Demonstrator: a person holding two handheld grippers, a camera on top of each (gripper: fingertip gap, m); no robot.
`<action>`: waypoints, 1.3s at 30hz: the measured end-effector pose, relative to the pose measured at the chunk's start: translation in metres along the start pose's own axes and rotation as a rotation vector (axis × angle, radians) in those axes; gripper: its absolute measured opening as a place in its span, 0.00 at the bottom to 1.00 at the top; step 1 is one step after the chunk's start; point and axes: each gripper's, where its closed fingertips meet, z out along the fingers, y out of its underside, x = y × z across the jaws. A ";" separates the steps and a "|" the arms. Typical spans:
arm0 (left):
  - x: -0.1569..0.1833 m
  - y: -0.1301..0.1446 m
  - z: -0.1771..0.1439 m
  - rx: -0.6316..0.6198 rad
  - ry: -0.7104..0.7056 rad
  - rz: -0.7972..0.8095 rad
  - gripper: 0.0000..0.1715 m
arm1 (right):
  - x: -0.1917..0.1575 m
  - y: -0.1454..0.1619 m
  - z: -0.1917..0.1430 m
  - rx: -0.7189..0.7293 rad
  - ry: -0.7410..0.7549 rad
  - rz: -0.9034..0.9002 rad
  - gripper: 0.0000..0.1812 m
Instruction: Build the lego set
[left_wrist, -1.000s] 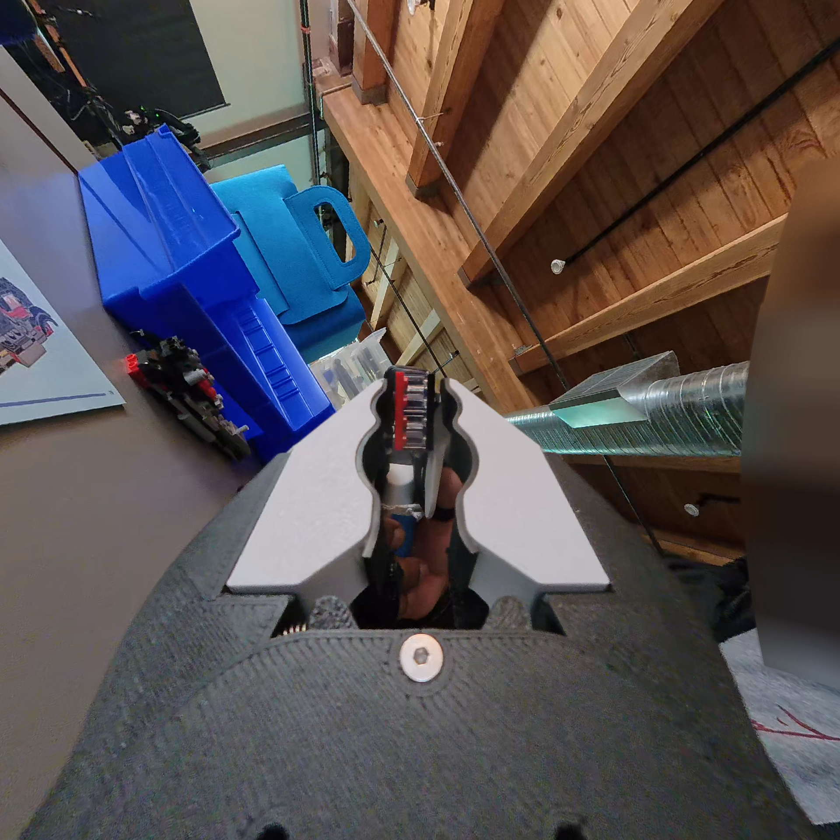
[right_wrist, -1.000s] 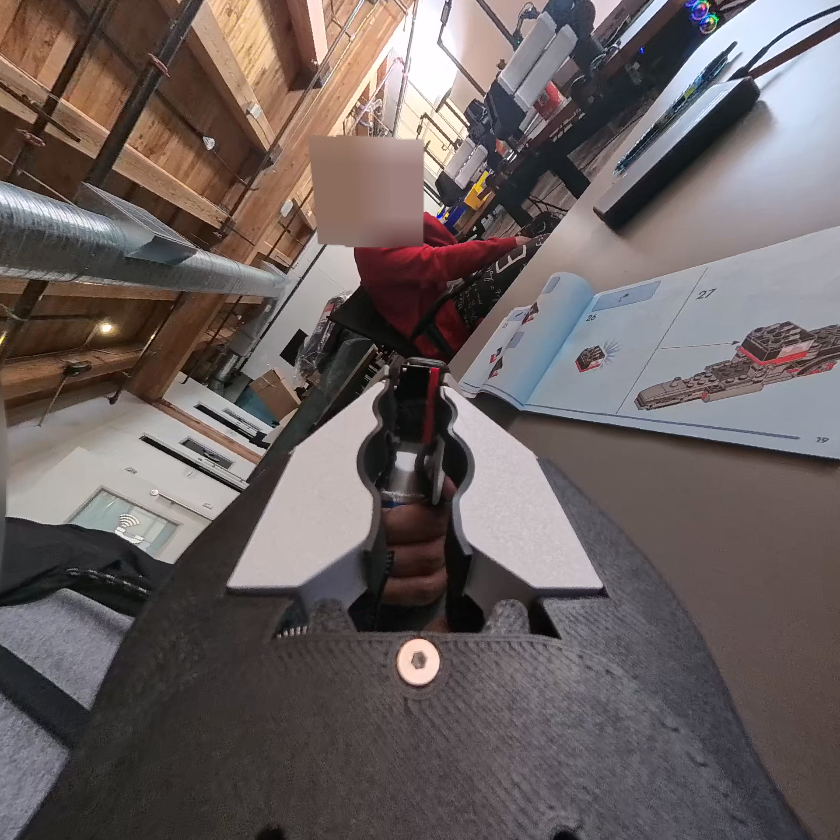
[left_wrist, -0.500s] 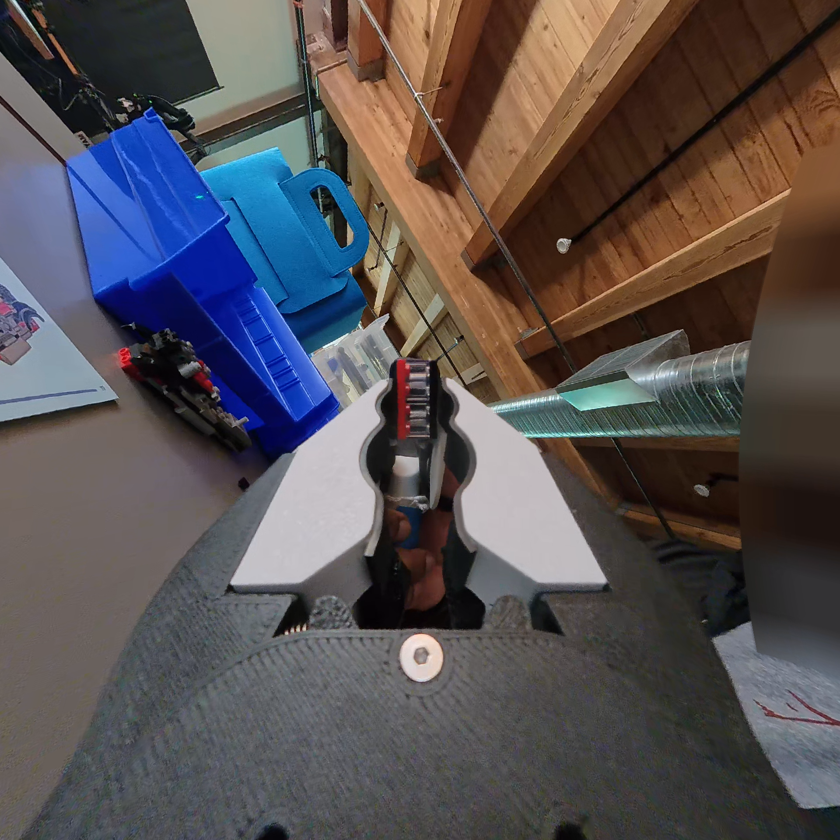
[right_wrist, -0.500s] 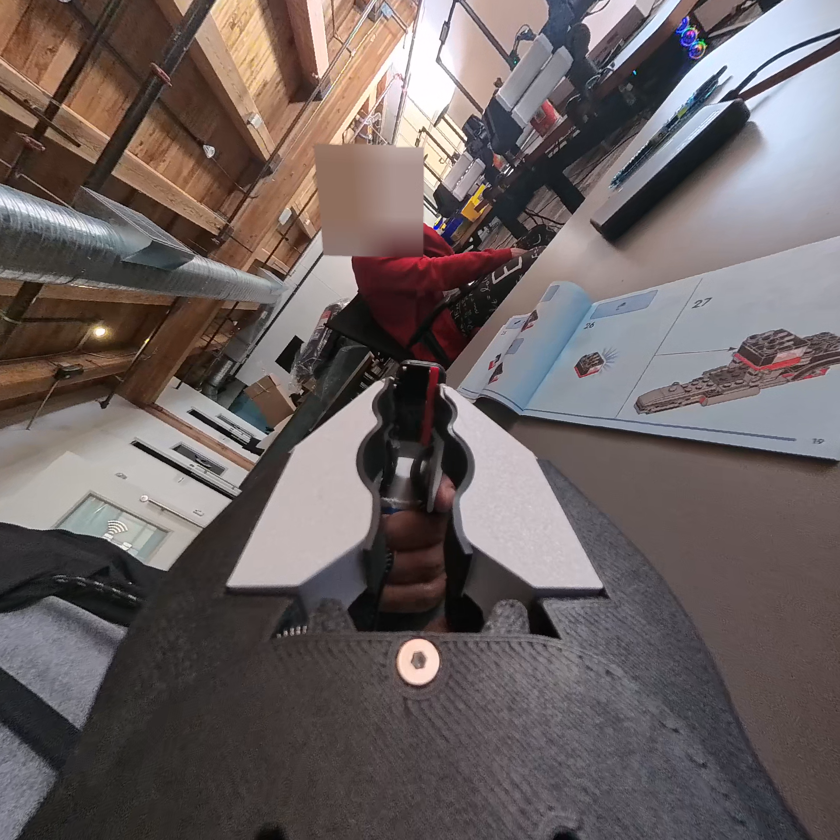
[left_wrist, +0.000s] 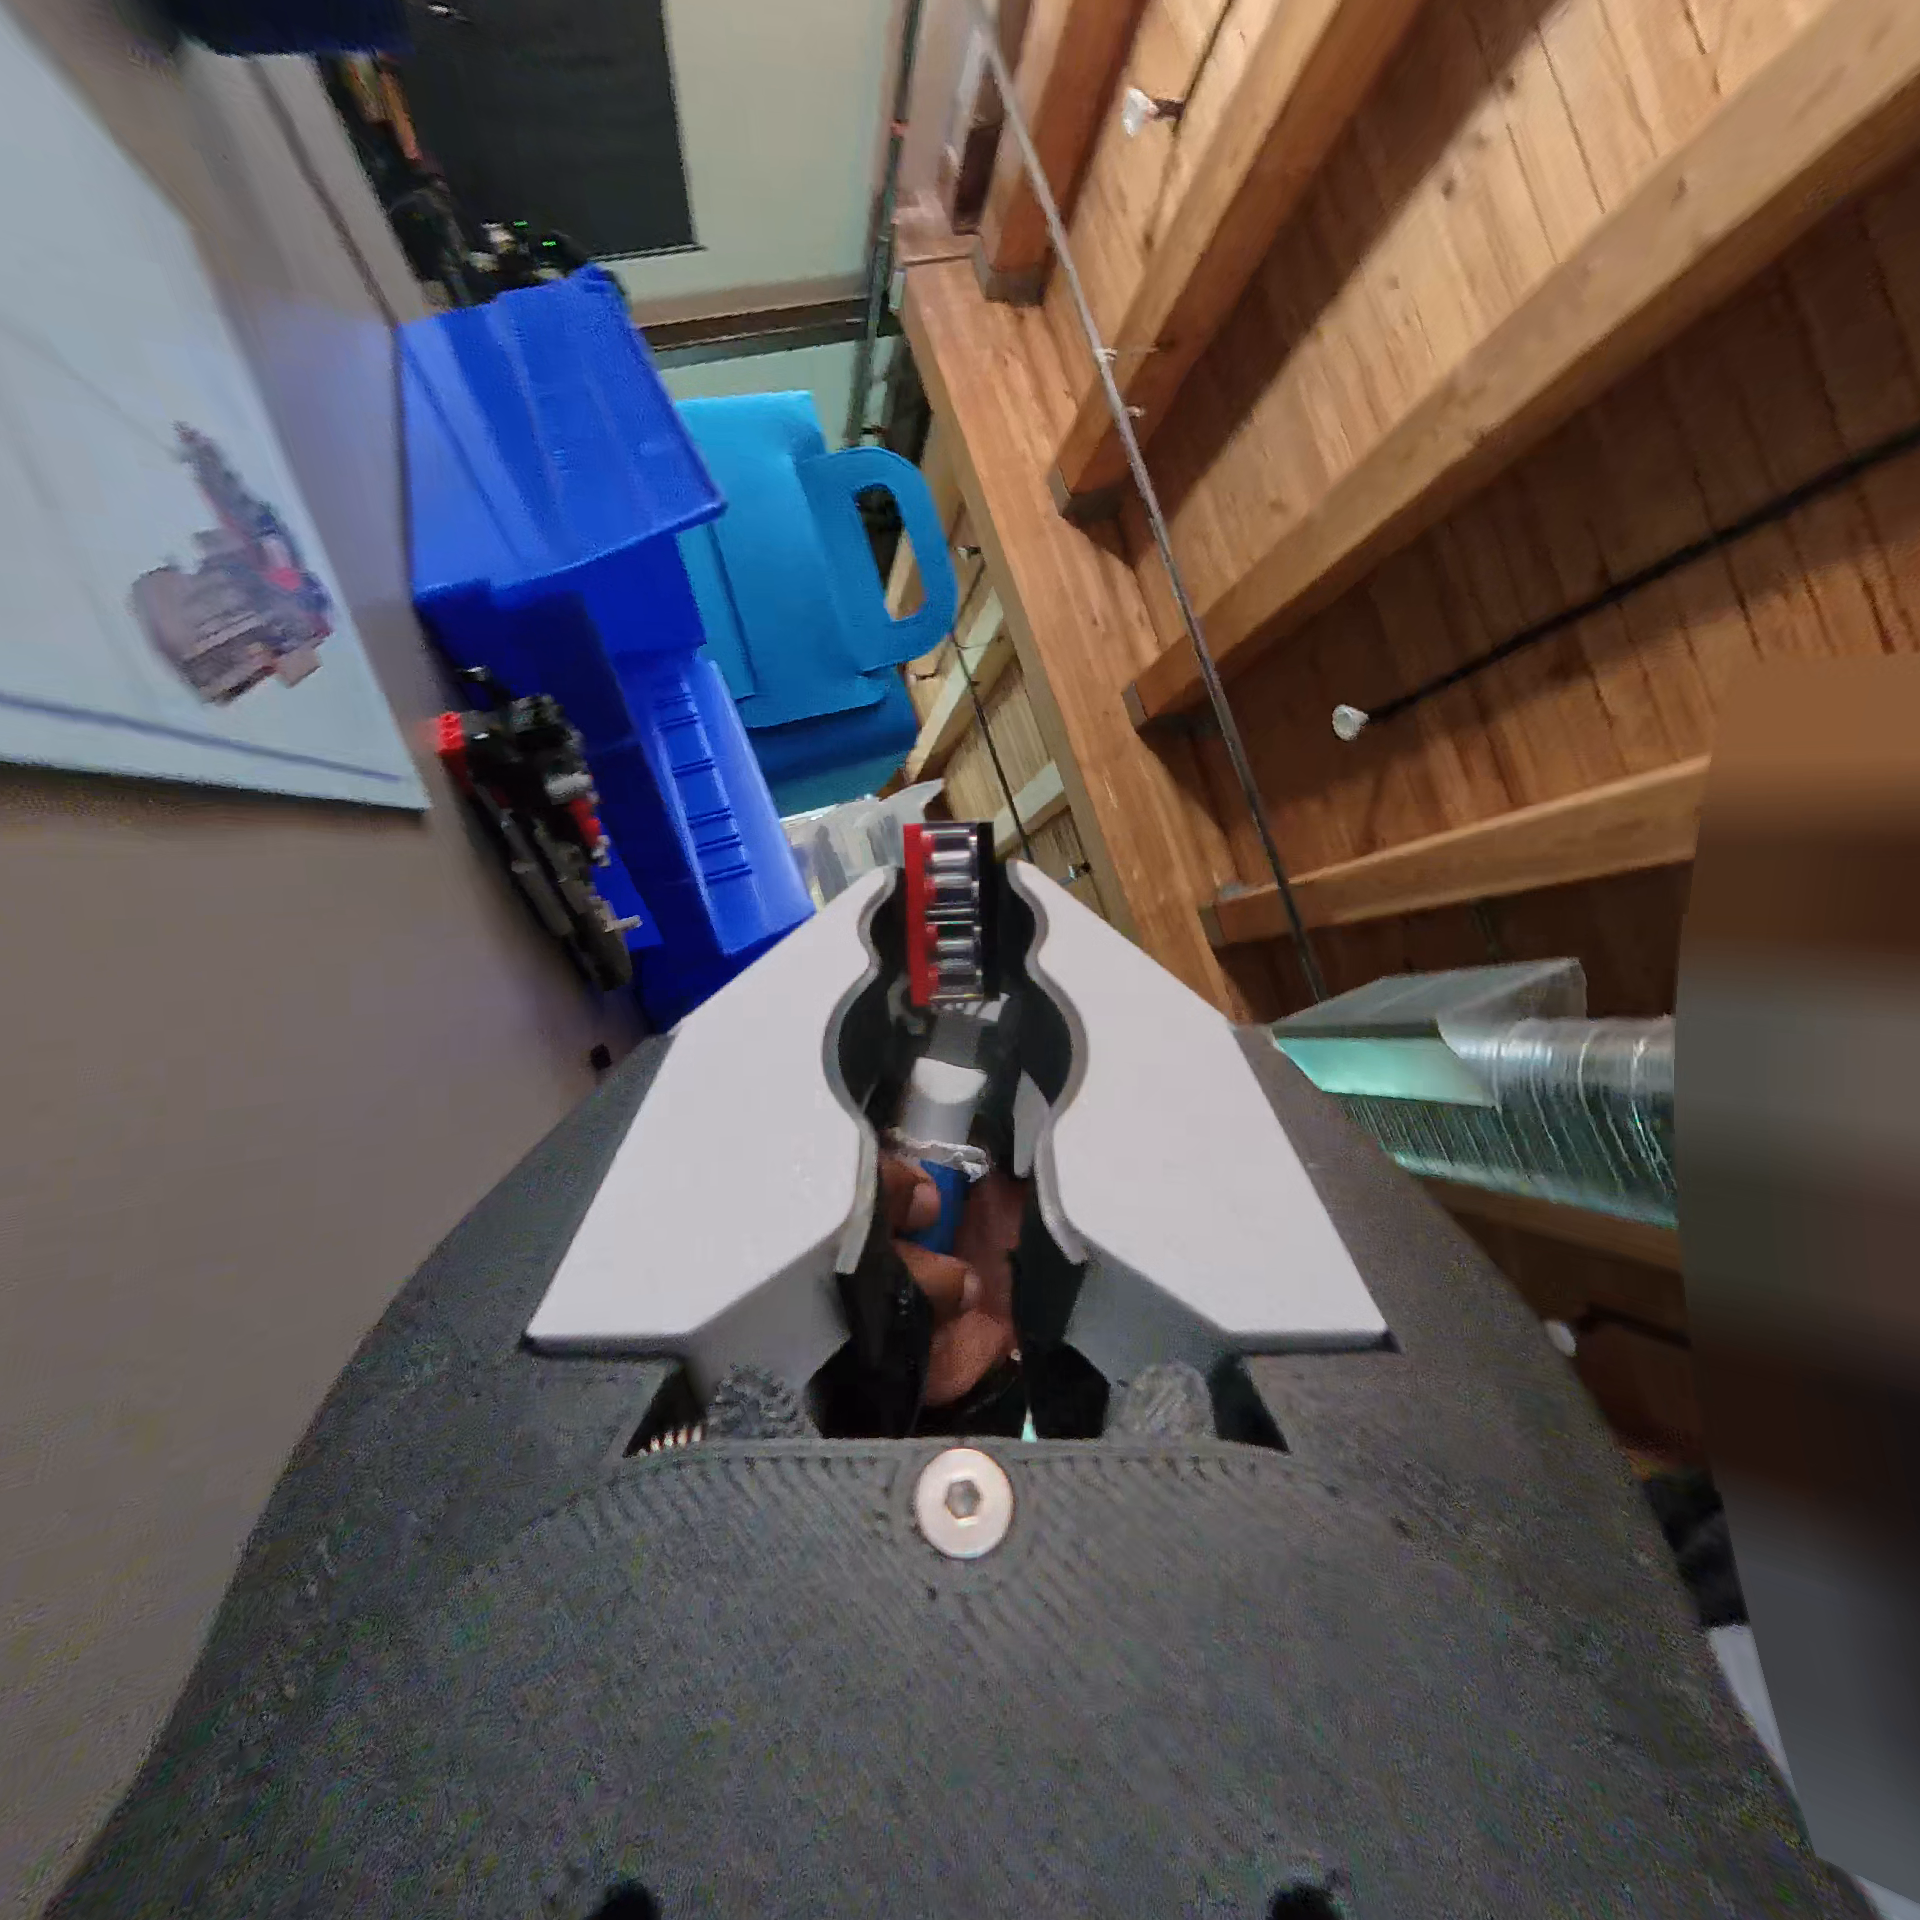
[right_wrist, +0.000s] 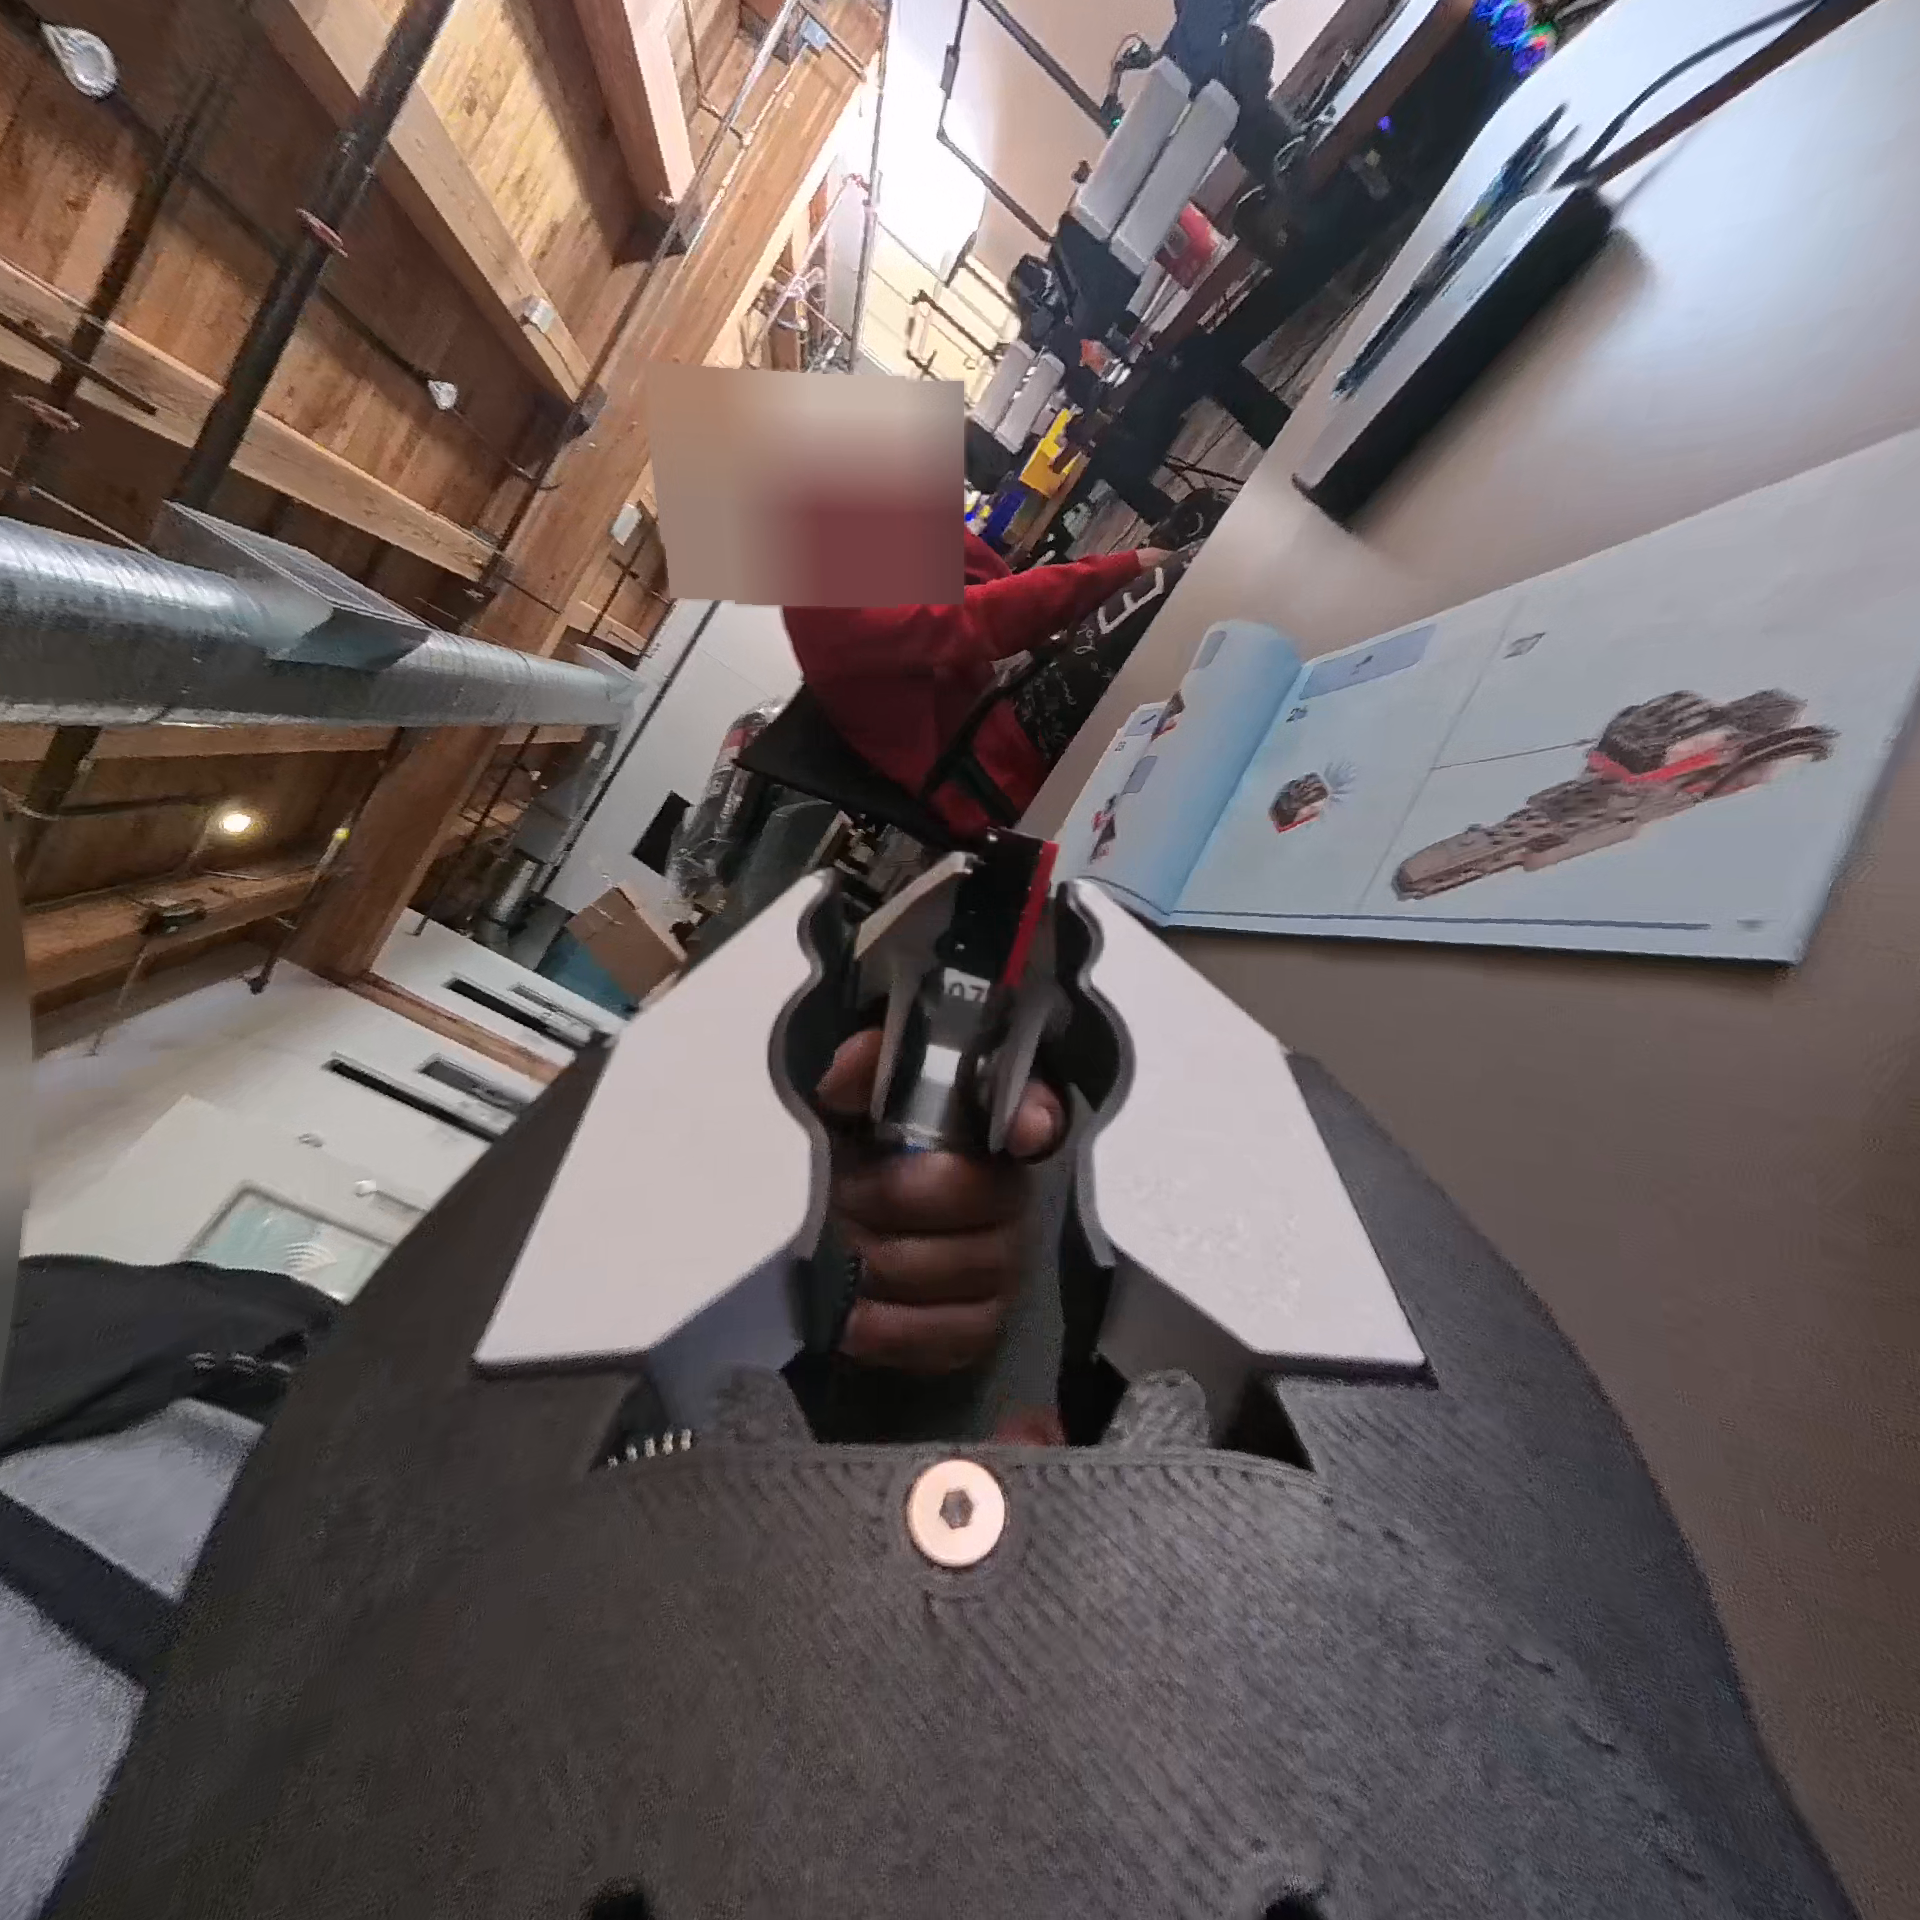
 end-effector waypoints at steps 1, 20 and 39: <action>-0.004 -0.001 -0.002 0.005 -0.025 -0.017 0.10 | 0.004 -0.001 -0.008 -0.006 0.030 -0.023 0.23; -0.034 0.024 -0.001 -0.045 -0.234 -0.050 0.10 | 0.065 0.085 -0.235 -0.526 0.694 -0.468 0.17; -0.037 0.028 0.001 -0.057 -0.244 -0.039 0.10 | 0.044 0.068 -0.134 -0.472 0.476 -0.717 0.05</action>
